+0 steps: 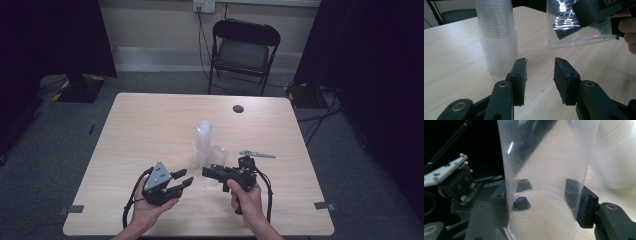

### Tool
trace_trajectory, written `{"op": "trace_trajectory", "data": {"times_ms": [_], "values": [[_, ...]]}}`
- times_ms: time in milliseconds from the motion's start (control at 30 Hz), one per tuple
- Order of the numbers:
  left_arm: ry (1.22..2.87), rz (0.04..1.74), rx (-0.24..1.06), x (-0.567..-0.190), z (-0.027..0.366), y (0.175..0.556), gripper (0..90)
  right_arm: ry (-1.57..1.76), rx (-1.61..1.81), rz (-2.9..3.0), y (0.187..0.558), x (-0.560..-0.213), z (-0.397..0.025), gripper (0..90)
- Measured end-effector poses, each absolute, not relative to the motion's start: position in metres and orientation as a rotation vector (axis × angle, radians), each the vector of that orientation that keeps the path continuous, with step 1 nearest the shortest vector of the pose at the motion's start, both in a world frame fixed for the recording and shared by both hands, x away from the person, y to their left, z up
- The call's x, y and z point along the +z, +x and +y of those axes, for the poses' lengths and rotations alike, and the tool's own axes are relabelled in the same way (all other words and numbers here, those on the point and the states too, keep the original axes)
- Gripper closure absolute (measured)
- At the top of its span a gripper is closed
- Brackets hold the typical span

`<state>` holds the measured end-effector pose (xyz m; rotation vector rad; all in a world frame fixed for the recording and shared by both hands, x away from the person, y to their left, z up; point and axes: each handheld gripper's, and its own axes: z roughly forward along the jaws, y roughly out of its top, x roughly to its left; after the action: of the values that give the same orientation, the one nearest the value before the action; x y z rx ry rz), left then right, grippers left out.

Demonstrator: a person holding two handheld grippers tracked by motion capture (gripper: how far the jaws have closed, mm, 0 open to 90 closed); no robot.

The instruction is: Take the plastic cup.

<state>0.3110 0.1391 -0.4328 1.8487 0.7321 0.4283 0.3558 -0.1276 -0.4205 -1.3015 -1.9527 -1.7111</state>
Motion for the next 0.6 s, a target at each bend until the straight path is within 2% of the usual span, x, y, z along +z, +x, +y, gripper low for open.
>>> {"op": "trace_trajectory", "data": {"times_ms": [167, 400, 600], "values": [[1.857, 0.686, 0.463, -0.433, 0.133, 0.307, 67.2, -1.270, -1.650, -1.932, 0.355, -0.420, -0.122, 41.2], [1.856, 0.659, 0.510, -0.432, 0.127, 0.303, 68.0, -1.266, -1.589, -1.872, 0.355, -0.424, -0.115, 41.8], [1.861, 0.626, 0.600, -0.435, 0.120, 0.297, 68.8, -1.252, -1.561, -1.845, 0.352, -0.424, -0.108, 42.2]]}}
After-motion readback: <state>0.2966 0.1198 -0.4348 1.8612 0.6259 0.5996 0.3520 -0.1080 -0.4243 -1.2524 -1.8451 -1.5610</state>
